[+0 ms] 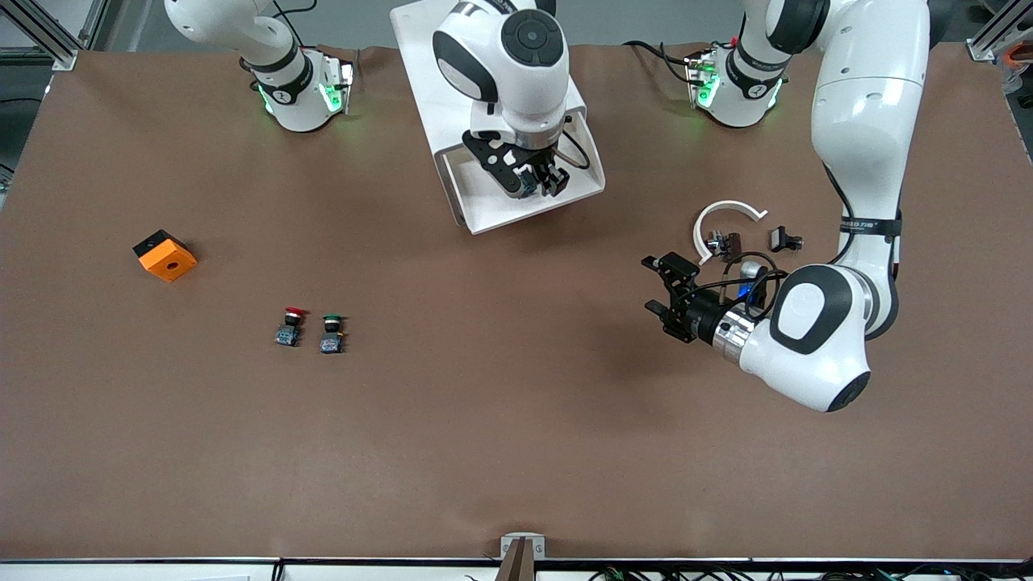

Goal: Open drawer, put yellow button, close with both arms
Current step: 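Lower the yellow button into the open drawer and open the right gripper, then withdraw the right gripper while the left gripper moves to the drawer front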

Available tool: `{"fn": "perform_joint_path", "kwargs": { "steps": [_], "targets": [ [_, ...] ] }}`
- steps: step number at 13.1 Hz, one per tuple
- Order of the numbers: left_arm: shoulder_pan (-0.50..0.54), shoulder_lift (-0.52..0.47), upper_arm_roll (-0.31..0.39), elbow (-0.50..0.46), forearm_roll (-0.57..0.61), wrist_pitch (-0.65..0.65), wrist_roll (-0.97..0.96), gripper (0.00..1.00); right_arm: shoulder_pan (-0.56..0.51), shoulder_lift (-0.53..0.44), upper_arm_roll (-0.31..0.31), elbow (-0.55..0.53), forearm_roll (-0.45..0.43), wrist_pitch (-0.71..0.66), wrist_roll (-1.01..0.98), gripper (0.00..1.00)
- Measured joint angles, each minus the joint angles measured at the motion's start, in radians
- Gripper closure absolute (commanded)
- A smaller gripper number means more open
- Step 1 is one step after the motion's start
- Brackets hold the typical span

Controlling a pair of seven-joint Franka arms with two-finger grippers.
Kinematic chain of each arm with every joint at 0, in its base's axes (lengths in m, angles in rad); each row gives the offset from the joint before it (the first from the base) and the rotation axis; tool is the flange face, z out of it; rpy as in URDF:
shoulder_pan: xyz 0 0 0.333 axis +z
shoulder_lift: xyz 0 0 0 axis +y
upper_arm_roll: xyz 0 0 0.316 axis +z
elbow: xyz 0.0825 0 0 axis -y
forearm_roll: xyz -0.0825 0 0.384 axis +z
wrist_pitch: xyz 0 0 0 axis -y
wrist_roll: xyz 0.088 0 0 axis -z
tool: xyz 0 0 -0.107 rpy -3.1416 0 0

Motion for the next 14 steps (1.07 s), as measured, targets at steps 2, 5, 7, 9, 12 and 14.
{"fn": "perform_joint_path", "kwargs": {
  "steps": [2, 5, 7, 9, 12, 14],
  "targets": [
    [-0.007, -0.006, -0.001, 0.021, 0.094, 0.022, 0.146, 0.0, -0.026, -0.02, -0.003, 0.078, 0.0, -0.094, -0.009, 0.0],
    [-0.012, -0.047, -0.002, 0.036, 0.273, 0.056, 0.402, 0.0, -0.095, -0.061, -0.006, 0.172, 0.0, -0.25, -0.175, 0.0],
    [-0.014, -0.091, -0.003, 0.041, 0.407, 0.079, 0.606, 0.0, -0.158, -0.101, -0.009, 0.186, 0.0, -0.292, -0.363, 0.0],
    [-0.021, -0.132, -0.004, 0.041, 0.541, 0.117, 0.788, 0.0, -0.239, -0.141, -0.013, 0.187, -0.001, -0.342, -0.584, 0.0],
    [-0.026, -0.174, -0.004, 0.041, 0.683, 0.145, 1.03, 0.0, -0.386, -0.184, -0.016, 0.189, -0.001, -0.379, -0.931, 0.0],
    [-0.025, -0.196, -0.004, 0.041, 0.757, 0.148, 1.183, 0.0, -0.49, -0.199, -0.017, 0.188, -0.001, -0.401, -1.133, 0.0]
  ]
}}
